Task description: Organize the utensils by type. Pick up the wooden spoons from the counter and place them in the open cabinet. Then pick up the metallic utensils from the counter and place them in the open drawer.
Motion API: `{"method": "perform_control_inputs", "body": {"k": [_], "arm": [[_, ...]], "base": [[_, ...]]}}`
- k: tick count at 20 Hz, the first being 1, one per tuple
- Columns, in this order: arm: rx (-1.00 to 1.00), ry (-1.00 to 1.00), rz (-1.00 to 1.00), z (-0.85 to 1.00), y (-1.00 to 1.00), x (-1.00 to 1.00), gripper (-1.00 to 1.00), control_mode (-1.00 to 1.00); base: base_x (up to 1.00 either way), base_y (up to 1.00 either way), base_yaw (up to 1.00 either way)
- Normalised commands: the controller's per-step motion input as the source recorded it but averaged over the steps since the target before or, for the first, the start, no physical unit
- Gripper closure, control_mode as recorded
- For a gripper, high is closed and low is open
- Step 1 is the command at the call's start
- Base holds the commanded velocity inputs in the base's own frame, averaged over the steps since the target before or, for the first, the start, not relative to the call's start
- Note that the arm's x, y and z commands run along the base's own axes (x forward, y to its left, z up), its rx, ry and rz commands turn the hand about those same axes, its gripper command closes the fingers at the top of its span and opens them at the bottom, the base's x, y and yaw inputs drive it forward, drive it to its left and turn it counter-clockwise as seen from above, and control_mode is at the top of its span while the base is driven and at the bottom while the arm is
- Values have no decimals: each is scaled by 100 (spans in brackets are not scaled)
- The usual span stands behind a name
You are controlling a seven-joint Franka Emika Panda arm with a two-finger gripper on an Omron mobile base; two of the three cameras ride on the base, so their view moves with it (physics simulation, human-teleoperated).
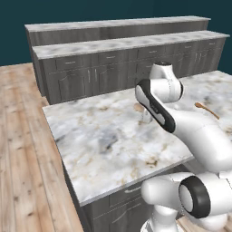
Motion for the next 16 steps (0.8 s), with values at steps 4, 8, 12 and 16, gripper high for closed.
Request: {"method": "perform_control_inputs", "body": {"k": [4,8,12,16], "arm": [[0,0,0,28,4,-63,100,-100],[0,-1,0,20,0,-60,100,-100],[0,-1,-3,2,0,-51,100,-100],[-1,0,-1,0,0,-22,100,-100]], "base": [[0,0,0],[0,0,0],[0,0,0],[0,0,0]]}}
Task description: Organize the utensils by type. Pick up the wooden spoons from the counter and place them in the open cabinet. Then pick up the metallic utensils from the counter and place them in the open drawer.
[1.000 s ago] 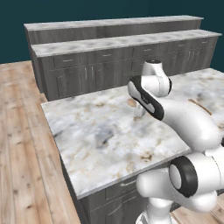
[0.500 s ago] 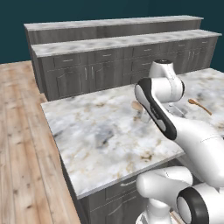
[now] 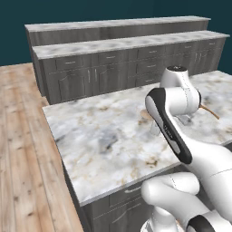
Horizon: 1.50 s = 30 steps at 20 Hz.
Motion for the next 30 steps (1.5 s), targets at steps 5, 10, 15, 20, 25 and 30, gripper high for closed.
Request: {"method": "perform_control_inputs", "body": {"k": [5,10,15,20,25,30], "arm": [[0,0,0,0,0,0,100,-100],[0,0,0,0,0,-2,100,-100],[2,-3,0,0,0,-18,100,100],[0,0,0,0,0,0,100,100],[0,0,0,0,0,0,100,100],[0,0,0,0,0,0,100,100]], "base": [[0,0,0],[0,0,0],[-25,0,0],[-67,-4,-14],[-53,-4,-46],[-29,4,-74]]}}
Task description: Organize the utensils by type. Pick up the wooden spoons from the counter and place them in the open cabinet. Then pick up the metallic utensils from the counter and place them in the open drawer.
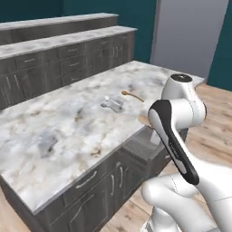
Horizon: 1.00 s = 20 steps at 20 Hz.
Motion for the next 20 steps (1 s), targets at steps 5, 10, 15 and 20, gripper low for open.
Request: {"method": "perform_control_inputs", "body": {"k": [5,10,15,20], "arm": [[0,0,0,0,0,0,100,100],[0,0,0,0,0,0,100,100],[0,0,0,0,0,0,100,100],[0,0,0,0,0,0,100,100]], "base": [[-4,5,-97],[0,1,-100],[0,2,-100],[0,1,-100]]}}
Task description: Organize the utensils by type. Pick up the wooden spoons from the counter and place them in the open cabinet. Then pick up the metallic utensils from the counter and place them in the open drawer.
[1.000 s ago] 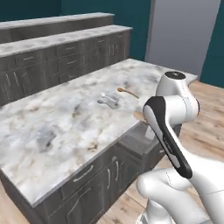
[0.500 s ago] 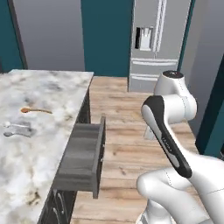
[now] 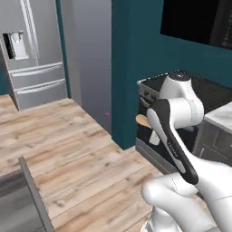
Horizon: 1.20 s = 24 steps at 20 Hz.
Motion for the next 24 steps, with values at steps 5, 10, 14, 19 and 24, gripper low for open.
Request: {"method": "perform_control_inputs", "body": {"k": [5,10,14,19,24], "arm": [[0,0,0,0,0,0,100,100],[0,0,0,0,0,0,100,100],[0,0,0,0,0,0,100,100],[0,0,0,0,0,0,100,100],[0,0,0,0,0,0,100,100]], "base": [[0,0,-100],[0,0,-100],[0,-5,-100],[2,-7,-95],[-5,-17,-53]]}}
